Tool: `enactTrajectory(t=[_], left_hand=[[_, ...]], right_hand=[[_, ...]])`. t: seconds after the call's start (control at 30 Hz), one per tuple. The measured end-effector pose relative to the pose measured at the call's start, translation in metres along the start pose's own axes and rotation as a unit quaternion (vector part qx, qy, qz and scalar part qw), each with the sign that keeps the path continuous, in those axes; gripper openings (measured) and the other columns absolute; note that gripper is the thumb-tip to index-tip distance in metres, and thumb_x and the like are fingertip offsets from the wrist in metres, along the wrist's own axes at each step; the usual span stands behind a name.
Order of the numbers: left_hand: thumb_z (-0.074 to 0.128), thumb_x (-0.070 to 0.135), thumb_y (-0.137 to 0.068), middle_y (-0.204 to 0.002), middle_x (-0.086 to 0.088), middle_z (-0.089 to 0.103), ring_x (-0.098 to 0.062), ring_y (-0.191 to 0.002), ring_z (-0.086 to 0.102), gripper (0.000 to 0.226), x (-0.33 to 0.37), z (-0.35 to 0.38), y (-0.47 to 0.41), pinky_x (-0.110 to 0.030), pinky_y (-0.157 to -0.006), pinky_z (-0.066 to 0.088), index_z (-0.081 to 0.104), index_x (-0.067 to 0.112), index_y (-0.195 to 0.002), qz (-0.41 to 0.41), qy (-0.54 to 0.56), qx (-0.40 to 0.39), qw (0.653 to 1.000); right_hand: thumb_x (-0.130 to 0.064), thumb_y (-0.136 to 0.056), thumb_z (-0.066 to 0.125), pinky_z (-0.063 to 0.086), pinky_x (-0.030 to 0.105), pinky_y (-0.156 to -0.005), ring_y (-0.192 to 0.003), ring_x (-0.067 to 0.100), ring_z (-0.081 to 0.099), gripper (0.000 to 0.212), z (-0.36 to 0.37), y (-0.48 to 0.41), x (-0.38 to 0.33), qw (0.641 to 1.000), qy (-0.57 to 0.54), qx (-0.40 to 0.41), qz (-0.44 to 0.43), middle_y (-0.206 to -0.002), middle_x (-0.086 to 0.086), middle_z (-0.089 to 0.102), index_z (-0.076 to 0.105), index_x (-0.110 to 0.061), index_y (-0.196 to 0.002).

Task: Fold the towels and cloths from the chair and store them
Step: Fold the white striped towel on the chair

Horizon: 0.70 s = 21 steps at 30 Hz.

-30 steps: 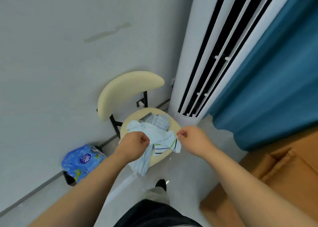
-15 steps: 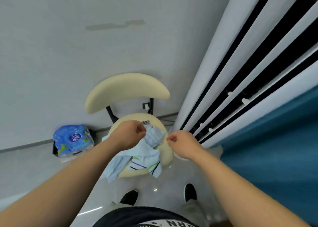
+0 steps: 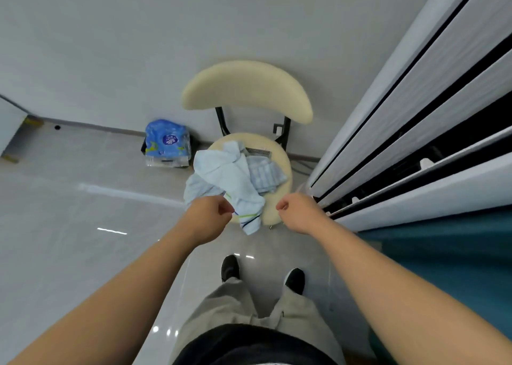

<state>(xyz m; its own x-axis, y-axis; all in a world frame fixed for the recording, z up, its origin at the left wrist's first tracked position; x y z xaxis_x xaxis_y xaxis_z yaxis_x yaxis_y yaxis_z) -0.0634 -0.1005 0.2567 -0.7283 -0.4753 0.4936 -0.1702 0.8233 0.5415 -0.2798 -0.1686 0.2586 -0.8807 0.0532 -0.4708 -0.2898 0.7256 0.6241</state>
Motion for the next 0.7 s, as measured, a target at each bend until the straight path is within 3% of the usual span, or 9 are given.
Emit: enactTrajectory(t=[0.1,0.2,0.33,0.43,0.53,0.7], left_hand=[[0.06,0.017,-0.092,-0.101,0.008,0.069,-0.011,-0.08,0.062,0.016,-0.02,0.034,-0.016,-0.023,-0.073,0.047,0.071,0.025,-0.101,0.002,-0.004,-0.007,1.0],[0.058,0.014,-0.093,-0.102,0.005,0.07,-0.014,-0.09,0.063,0.019,-0.043,0.076,-0.049,-0.026,-0.082,0.05,0.071,0.023,-0.103,0.025,-0.029,-0.003,0.999],[0.058,0.003,-0.086,-0.11,0.003,0.068,-0.021,-0.105,0.063,0.033,-0.08,0.14,-0.108,-0.038,-0.089,0.053,0.07,0.023,-0.11,0.09,-0.128,0.0,0.988],[0.058,0.001,-0.085,-0.121,0.001,0.057,-0.026,-0.105,0.061,0.044,-0.104,0.181,-0.144,-0.039,-0.079,0.053,0.064,0.027,-0.12,0.13,-0.238,0.009,0.962],[0.057,-0.003,-0.082,-0.127,0.001,0.048,-0.027,-0.097,0.062,0.05,-0.123,0.211,-0.165,-0.034,-0.062,0.04,0.061,0.025,-0.123,0.17,-0.318,0.041,0.932],[0.056,-0.007,-0.08,-0.134,-0.001,0.041,-0.028,-0.087,0.06,0.05,-0.145,0.238,-0.17,-0.036,-0.056,0.038,0.058,0.021,-0.122,0.239,-0.386,0.076,0.888]], right_hand=[[-0.009,-0.093,0.05,0.053,0.037,-0.091,-0.105,0.027,0.063,0.027,0.025,-0.02,0.012,1.0,0.0,-0.012,-0.002,-0.115,0.008,0.069,0.071,-0.013,-0.108],[-0.005,-0.091,0.047,0.054,0.037,-0.088,-0.103,0.029,0.063,0.029,0.064,-0.057,0.031,1.0,0.0,-0.01,0.0,-0.111,0.011,0.069,0.072,-0.008,-0.105],[-0.006,-0.09,0.049,0.05,0.027,-0.081,-0.105,0.028,0.064,0.031,0.125,-0.118,0.061,1.0,0.006,-0.002,-0.007,-0.119,0.006,0.066,0.072,-0.019,-0.106],[-0.006,-0.089,0.051,0.047,0.024,-0.087,-0.11,0.025,0.063,0.03,0.161,-0.158,0.086,0.999,0.002,0.043,-0.014,-0.12,0.004,0.067,0.071,-0.023,-0.104],[-0.006,-0.087,0.054,0.05,0.027,-0.091,-0.109,0.024,0.063,0.029,0.188,-0.179,0.105,0.996,0.005,0.081,-0.033,-0.117,0.003,0.069,0.071,-0.022,-0.105],[-0.006,-0.088,0.053,0.054,0.038,-0.093,-0.102,0.028,0.064,0.027,0.214,-0.168,0.122,0.987,-0.002,0.144,-0.068,-0.111,0.01,0.069,0.073,-0.011,-0.105]])
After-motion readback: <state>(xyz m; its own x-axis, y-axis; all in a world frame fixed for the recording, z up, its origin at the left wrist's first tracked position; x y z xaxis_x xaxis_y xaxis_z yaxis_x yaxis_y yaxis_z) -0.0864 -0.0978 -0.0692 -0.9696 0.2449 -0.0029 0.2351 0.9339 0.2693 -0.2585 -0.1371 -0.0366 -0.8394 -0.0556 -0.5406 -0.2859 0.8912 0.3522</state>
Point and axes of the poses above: each hand's wrist, its own y-axis away from the middle knuckle, its own z-axis out of the palm, x = y × z, the point moved 3 cm from there along -y, towards the middle knuckle
